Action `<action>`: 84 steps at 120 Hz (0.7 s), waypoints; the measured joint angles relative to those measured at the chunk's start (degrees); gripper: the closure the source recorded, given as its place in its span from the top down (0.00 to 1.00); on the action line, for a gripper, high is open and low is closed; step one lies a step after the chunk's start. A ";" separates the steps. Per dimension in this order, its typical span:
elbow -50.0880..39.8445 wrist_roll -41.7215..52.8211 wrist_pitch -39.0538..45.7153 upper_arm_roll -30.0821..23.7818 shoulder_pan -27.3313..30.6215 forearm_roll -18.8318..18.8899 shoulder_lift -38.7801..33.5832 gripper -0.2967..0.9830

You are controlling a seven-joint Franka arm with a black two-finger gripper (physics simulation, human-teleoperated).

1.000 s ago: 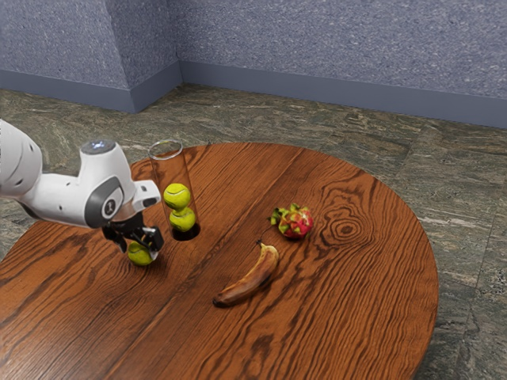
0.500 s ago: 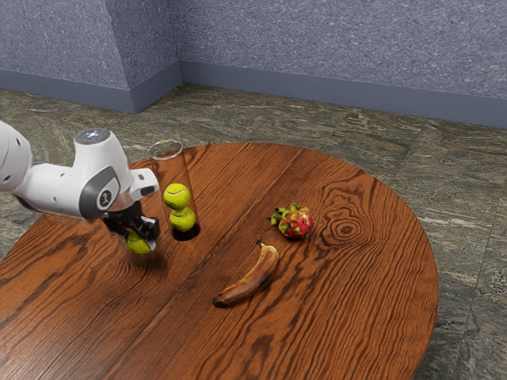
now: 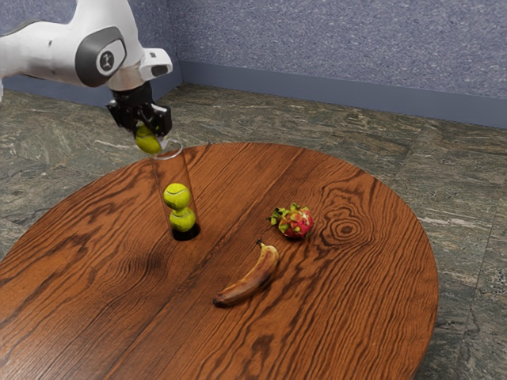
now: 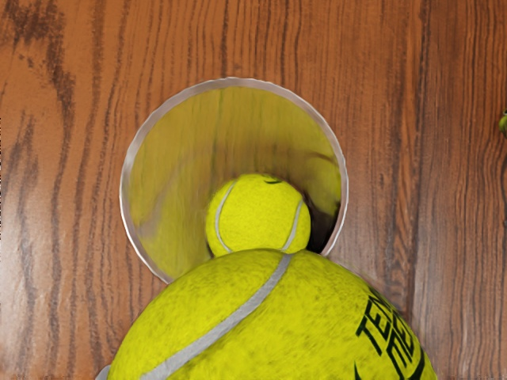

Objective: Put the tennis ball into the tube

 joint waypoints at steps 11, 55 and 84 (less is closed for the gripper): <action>4.29 0.12 -2.85 0.04 0.69 0.21 3.74 0.46; 15.44 0.68 -6.72 0.07 0.80 0.16 12.88 0.49; 16.09 1.12 -7.34 -0.01 0.70 -0.51 13.48 0.67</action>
